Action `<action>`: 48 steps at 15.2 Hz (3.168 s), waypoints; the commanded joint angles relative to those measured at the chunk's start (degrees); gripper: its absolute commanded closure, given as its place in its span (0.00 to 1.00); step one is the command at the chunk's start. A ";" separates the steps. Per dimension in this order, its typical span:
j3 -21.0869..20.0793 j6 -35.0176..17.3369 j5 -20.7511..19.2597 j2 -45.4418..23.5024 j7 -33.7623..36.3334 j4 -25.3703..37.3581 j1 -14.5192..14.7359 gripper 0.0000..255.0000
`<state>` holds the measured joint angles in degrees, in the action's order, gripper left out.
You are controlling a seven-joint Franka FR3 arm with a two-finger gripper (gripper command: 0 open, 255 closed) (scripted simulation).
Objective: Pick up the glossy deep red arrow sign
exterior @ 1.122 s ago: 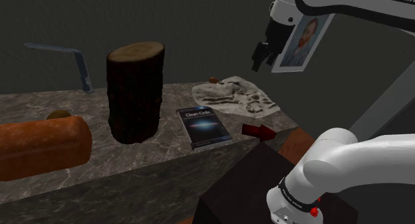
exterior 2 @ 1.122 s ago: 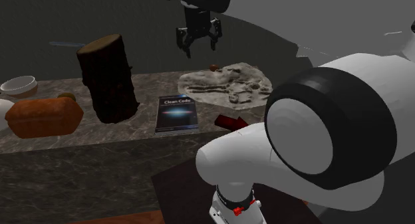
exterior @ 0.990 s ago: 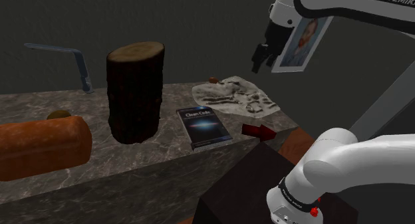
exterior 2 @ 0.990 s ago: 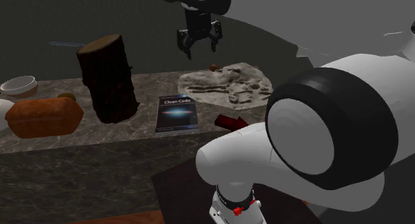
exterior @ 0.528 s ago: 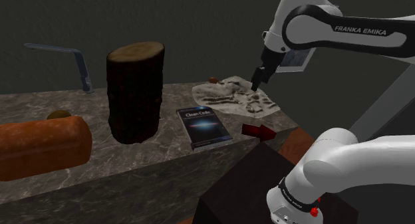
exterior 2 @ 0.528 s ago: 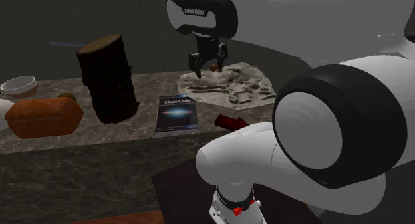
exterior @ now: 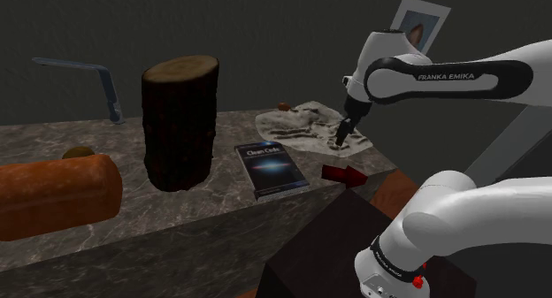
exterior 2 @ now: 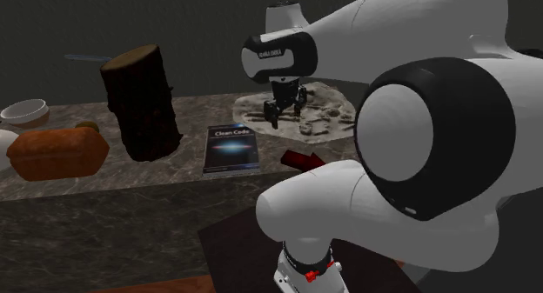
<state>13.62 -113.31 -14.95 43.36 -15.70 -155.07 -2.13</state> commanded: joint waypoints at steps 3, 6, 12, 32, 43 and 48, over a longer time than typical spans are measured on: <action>3.85 -7.09 -2.96 -3.87 -4.27 -4.39 -0.80 0.00; 6.95 -12.89 -5.32 -8.25 -7.57 -6.77 -1.52 0.00; 12.83 -24.87 -9.09 -19.64 -13.69 -9.06 -2.25 0.00; 14.25 -32.95 -9.40 -26.61 -13.40 -10.21 -1.71 1.00; 11.86 -19.71 -8.53 -15.63 -14.01 -7.88 -2.38 1.00; 11.14 -16.20 -8.01 -13.12 -14.27 -6.85 -2.42 1.00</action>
